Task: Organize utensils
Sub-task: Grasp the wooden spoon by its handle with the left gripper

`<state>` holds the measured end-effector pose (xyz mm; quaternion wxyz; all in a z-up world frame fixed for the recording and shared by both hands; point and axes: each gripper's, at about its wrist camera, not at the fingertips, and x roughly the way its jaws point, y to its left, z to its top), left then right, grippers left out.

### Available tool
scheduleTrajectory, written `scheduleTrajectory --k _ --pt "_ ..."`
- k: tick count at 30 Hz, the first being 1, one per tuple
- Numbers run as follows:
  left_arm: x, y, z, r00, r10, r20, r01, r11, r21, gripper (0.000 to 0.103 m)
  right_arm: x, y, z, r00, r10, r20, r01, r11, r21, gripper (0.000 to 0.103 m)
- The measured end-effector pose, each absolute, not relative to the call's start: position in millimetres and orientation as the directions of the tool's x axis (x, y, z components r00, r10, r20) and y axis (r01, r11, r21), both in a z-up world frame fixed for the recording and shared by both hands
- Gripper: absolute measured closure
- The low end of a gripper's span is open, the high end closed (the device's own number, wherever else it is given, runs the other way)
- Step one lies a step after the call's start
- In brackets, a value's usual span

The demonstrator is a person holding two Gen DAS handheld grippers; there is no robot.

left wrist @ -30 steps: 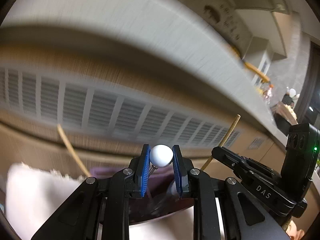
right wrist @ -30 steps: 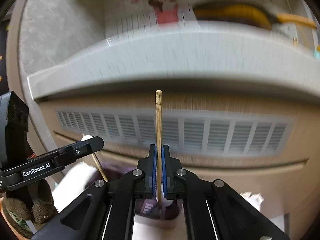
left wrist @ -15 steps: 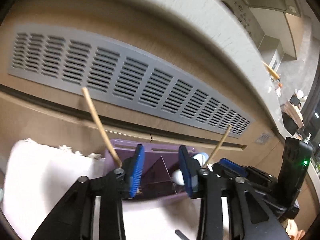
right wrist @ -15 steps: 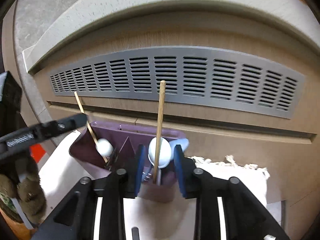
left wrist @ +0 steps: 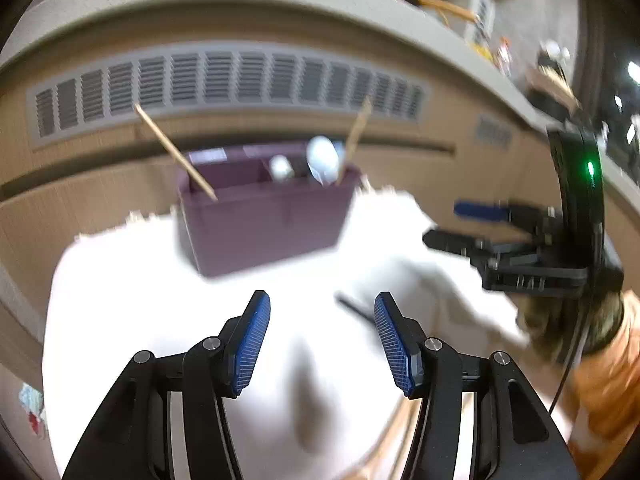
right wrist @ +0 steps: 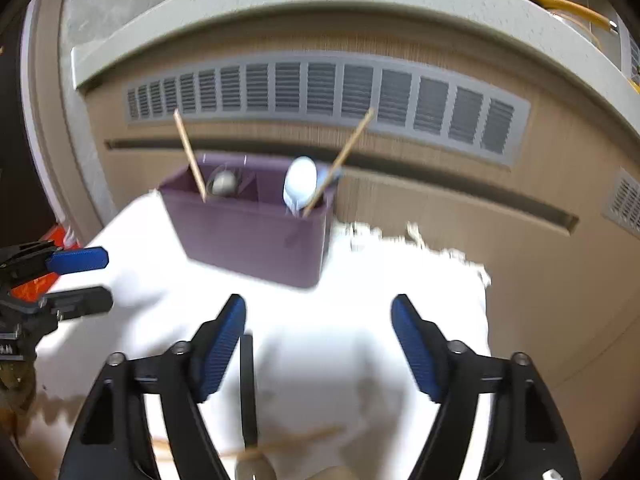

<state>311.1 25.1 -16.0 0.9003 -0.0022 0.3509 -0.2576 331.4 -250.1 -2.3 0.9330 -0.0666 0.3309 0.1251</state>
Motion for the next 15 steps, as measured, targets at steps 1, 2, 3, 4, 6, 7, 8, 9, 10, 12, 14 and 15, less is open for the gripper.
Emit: scheduleTrajectory --k 1,2,3,4,6,7,8,9,10,12,14,15 --pt "303 26 -21 0.604 -0.466 -0.646 0.471 0.863 -0.182 0.048 325 -250 -8 0.744 0.183 -0.643 -0.277 0.96 -0.047 0.022" --pt "294 26 -26 0.585 -0.465 -0.664 0.48 0.859 -0.179 0.048 319 -251 -12 0.739 0.179 -0.649 -0.279 0.959 -0.054 0.02" --pt "288 26 -29 0.571 -0.464 -0.677 0.488 0.855 -0.175 0.048 317 -246 -16 0.735 0.175 -0.656 -0.283 0.957 -0.062 0.016" --pt "282 27 -33 0.553 -0.462 -0.693 0.498 0.85 -0.17 0.048 311 -245 -21 0.729 0.17 -0.663 -0.29 0.954 -0.074 0.014" --pt "268 26 -43 0.523 -0.453 -0.722 0.518 0.842 -0.152 0.048 302 -241 -29 0.719 0.16 -0.677 -0.302 0.948 -0.097 0.014" --pt "260 25 -47 0.509 -0.448 -0.735 0.533 0.835 -0.14 0.048 296 -239 -34 0.712 0.154 -0.685 -0.309 0.945 -0.11 0.014" --pt "253 24 -51 0.495 -0.444 -0.747 0.549 0.826 -0.127 0.048 292 -238 -38 0.706 0.154 -0.691 -0.318 0.941 -0.116 0.014" --pt "247 22 -55 0.484 -0.436 -0.758 0.568 0.816 -0.107 0.048 288 -237 -41 0.701 0.155 -0.696 -0.326 0.938 -0.119 0.014" --pt "242 19 -59 0.477 -0.426 -0.769 0.586 0.806 -0.083 0.048 283 -235 -44 0.694 0.159 -0.702 -0.336 0.934 -0.121 0.014" --pt "233 12 -64 0.467 -0.398 -0.789 0.62 0.784 -0.028 0.048 274 -233 -49 0.684 0.166 -0.71 -0.355 0.927 -0.124 0.014" --pt "231 6 -66 0.464 -0.383 -0.799 0.636 0.772 -0.001 0.048 265 -230 -53 0.682 0.167 -0.712 -0.364 0.922 -0.133 0.014" --pt "232 1 -66 0.457 -0.381 -0.803 0.643 0.766 0.003 0.048 261 -230 -54 0.684 0.164 -0.711 -0.364 0.921 -0.138 0.014"
